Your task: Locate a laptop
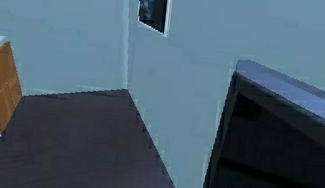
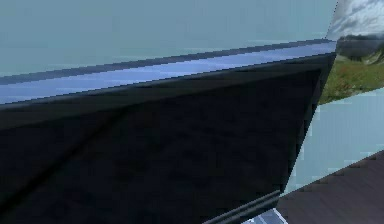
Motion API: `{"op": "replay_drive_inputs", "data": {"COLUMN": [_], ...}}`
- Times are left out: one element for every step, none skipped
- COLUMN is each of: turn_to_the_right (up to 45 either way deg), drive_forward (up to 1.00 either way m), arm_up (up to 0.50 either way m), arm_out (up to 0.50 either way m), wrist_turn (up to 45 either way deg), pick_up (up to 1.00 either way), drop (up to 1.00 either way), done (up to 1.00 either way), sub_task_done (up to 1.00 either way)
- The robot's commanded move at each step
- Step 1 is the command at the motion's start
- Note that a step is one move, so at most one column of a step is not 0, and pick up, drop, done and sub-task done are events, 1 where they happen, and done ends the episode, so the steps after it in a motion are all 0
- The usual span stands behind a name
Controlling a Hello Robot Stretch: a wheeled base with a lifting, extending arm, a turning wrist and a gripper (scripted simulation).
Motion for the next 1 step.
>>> {"op": "replay_drive_inputs", "data": {"turn_to_the_right": [45.0], "drive_forward": [0.0], "arm_up": [0.0], "arm_out": [0.0], "wrist_turn": [0.0], "pick_up": [0.0], "drop": [0.0], "done": [0.0], "sub_task_done": [0.0]}}
